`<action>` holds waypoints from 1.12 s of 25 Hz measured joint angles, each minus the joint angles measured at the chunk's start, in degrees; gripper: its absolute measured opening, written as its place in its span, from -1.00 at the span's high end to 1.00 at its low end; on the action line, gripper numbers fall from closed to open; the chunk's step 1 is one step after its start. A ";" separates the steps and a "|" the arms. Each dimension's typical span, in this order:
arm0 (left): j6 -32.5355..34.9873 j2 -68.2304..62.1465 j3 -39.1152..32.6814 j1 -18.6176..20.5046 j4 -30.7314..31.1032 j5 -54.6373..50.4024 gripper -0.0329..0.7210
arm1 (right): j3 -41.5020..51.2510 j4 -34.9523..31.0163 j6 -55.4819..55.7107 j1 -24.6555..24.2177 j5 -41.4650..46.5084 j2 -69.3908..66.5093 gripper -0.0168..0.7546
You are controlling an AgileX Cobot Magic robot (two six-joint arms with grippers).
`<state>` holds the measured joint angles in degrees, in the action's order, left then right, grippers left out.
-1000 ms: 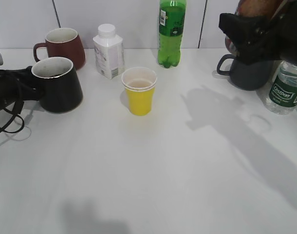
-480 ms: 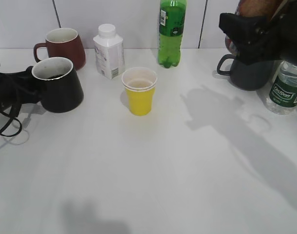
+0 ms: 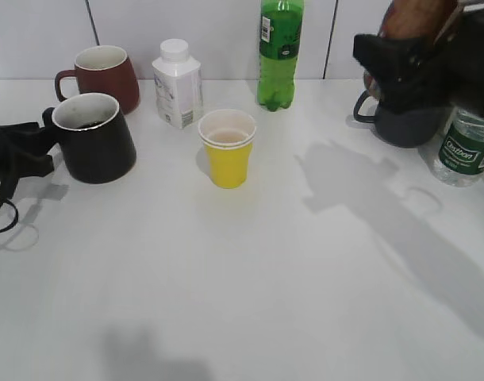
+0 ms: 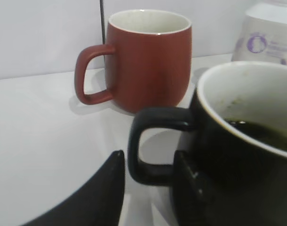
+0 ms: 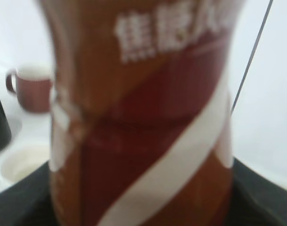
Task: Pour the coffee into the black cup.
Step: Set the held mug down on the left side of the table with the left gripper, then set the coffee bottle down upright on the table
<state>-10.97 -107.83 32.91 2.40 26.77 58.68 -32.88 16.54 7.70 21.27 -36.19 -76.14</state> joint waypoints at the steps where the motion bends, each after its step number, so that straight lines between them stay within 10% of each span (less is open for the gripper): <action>1: 0.00 1.03 -0.72 0.00 0.00 -0.22 0.19 | 0.00 -0.07 0.00 0.00 0.00 -0.78 -0.41; 28: -5.42 16.49 -7.81 0.00 8.27 0.11 0.19 | -1.25 -11.33 -3.06 0.00 -21.04 -36.14 -0.41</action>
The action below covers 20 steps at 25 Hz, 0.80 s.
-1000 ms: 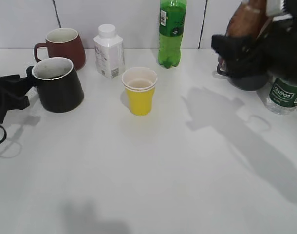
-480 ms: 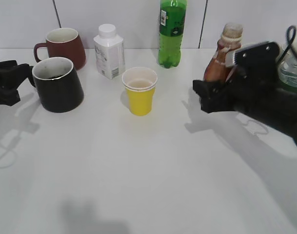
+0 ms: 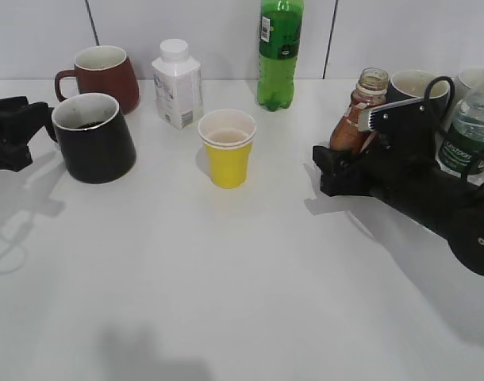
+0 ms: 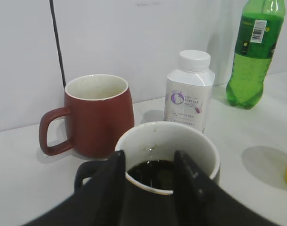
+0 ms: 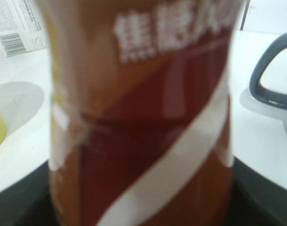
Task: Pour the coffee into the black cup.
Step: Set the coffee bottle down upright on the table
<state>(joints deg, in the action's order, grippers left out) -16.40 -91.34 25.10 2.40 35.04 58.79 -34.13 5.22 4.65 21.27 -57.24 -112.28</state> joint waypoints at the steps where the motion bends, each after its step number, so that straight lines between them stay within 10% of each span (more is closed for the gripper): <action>1: 0.00 0.00 0.00 0.00 0.00 0.07 0.19 | -0.06 -0.05 0.00 0.00 -0.08 -0.12 -0.41; 20: 0.00 0.00 0.00 0.00 0.00 -1.82 0.07 | 4.02 -0.69 -0.22 0.00 2.02 1.97 -0.66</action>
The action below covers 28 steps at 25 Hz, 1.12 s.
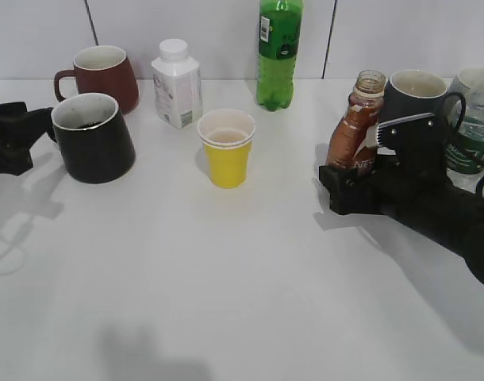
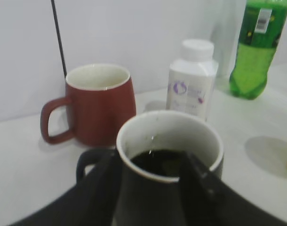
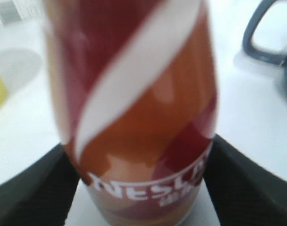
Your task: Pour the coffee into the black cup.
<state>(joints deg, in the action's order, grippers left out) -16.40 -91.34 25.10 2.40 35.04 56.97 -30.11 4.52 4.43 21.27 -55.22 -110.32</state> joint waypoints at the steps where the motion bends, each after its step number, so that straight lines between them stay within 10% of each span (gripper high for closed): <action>1: 0.00 0.00 0.00 0.00 0.00 -0.61 0.00 | 0.30 -0.05 0.00 0.00 0.00 0.50 -0.66; 9: -4.47 0.00 0.00 0.00 -0.05 -5.99 -0.56 | 2.97 -1.22 -0.11 0.00 2.65 3.96 -0.66; 20: -23.25 0.62 0.00 -0.95 3.92 -19.31 -0.59 | 4.86 -1.46 -0.18 0.00 16.84 13.34 -0.65; 28: -25.67 7.30 3.42 -10.83 4.29 -40.90 -0.59 | -2.28 -1.21 -0.20 0.00 44.91 21.23 -0.60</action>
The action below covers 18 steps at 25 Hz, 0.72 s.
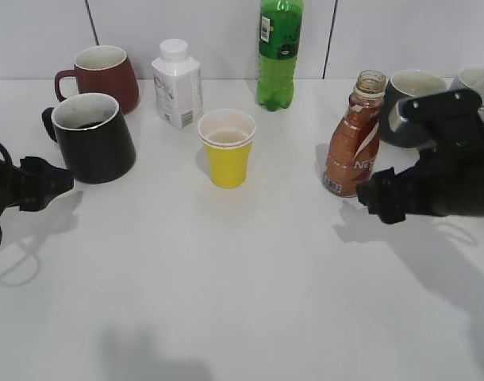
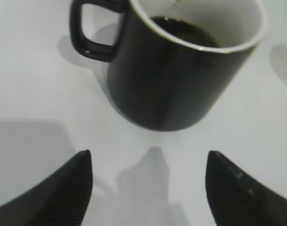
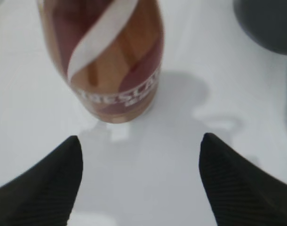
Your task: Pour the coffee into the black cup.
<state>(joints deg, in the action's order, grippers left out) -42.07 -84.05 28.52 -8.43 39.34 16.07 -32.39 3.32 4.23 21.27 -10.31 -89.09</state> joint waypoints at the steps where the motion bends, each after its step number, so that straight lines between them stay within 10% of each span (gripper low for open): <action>1: 0.00 1.16 0.71 -1.57 -1.06 -2.79 -0.59 | -2.35 0.06 -0.04 0.00 4.43 0.67 -0.59; 8: 0.00 9.22 7.19 -11.35 -13.74 -28.23 -0.59 | -15.30 -0.18 -0.04 0.00 29.67 4.85 -0.60; 18: 7.63 19.79 14.53 -21.17 -18.92 -51.67 -0.59 | -18.19 -3.32 -0.04 0.00 42.89 16.55 -0.59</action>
<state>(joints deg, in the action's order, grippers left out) -34.44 -64.26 43.05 -29.60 20.42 -35.60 -50.58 0.00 4.18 21.27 32.58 -72.54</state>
